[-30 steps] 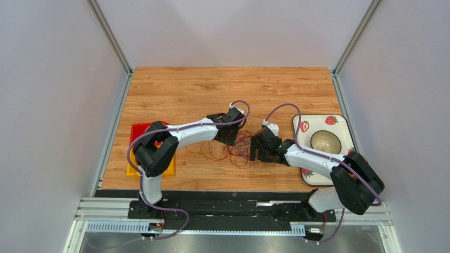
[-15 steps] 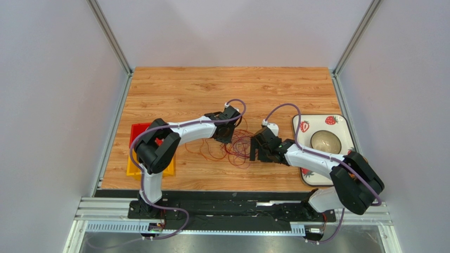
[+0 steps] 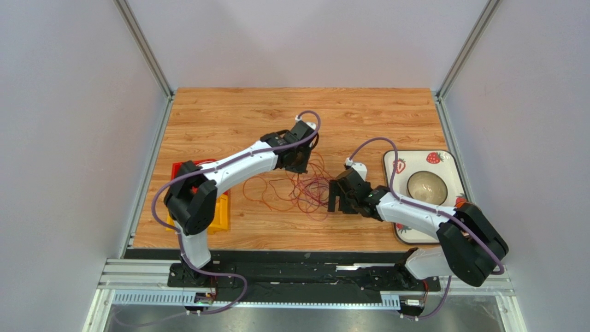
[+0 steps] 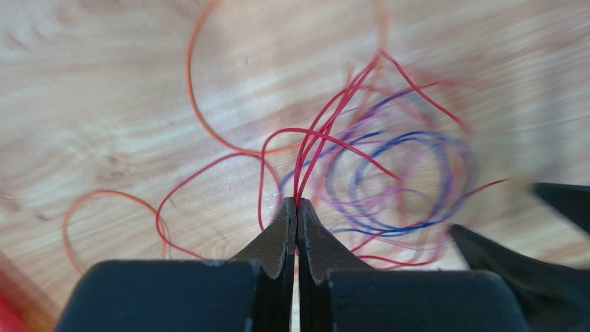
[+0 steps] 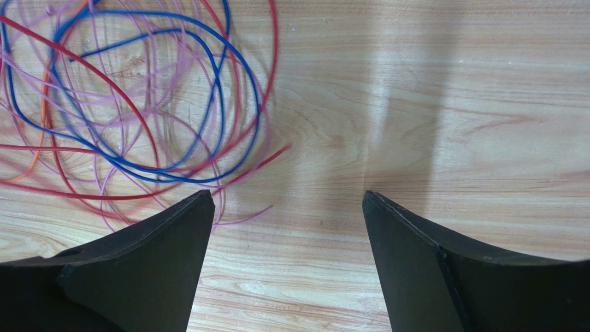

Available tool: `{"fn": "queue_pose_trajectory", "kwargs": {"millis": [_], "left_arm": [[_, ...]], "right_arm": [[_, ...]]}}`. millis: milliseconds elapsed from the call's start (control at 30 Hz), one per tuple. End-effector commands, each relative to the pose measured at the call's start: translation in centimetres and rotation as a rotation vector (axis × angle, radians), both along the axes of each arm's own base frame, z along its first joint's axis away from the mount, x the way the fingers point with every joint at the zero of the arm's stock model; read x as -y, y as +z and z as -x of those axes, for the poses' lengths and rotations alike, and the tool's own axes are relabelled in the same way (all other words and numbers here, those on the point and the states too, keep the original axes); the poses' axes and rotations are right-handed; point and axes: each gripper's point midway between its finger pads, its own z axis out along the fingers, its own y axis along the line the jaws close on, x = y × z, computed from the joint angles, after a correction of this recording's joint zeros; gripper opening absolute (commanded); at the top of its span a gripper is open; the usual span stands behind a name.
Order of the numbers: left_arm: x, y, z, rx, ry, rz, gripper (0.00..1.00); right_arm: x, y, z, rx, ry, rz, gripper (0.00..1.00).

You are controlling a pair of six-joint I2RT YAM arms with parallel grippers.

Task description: Untangle the cables

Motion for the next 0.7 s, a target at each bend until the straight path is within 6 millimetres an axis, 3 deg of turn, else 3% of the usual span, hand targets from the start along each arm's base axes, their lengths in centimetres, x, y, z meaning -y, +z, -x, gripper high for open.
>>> {"fn": "queue_pose_trajectory", "kwargs": {"millis": [0, 100, 133, 200, 233, 300, 333, 433, 533, 667], "left_arm": [[0.5, 10.2, -0.3, 0.133, -0.022, 0.132, 0.0], [0.6, 14.4, 0.3, 0.182, -0.044, 0.205, 0.0], [0.7, 16.9, 0.4, 0.218, -0.052, 0.246, 0.0], [0.8, 19.2, 1.0, 0.239, -0.091, 0.28, 0.0], [0.9, 22.2, 1.2, 0.286, -0.11, 0.33, 0.0], [1.1, 25.5, 2.0, 0.334, -0.171, 0.389, 0.0], [0.8, 28.9, 2.5, 0.394, -0.181, 0.443, 0.0], [-0.4, 35.9, 4.1, 0.519, -0.214, 0.548, 0.0], [-2.4, 41.7, 6.0, 0.652, -0.223, 0.644, 0.0], [-4.2, 47.7, 8.6, 0.856, -0.3, 0.772, 0.0]], "right_arm": [[-0.1, 0.5, -0.3, 0.032, -0.01, -0.025, 0.87], [0.1, 0.8, -0.3, 0.048, -0.014, -0.038, 0.87], [0.0, 1.1, -0.4, 0.062, -0.016, -0.05, 0.87], [0.2, 1.1, -0.3, 0.069, -0.018, -0.052, 0.87], [0.1, 1.4, -0.3, 0.078, -0.019, -0.061, 0.87], [0.3, 1.3, -0.2, 0.081, -0.021, -0.063, 0.87], [0.2, 1.4, -0.2, 0.084, -0.021, -0.066, 0.87], [0.3, 1.4, -0.2, 0.085, -0.023, -0.066, 0.87], [0.4, 1.5, -0.2, 0.088, -0.028, -0.067, 0.87], [0.5, 1.6, -0.1, 0.1, -0.03, -0.076, 0.87]]}}
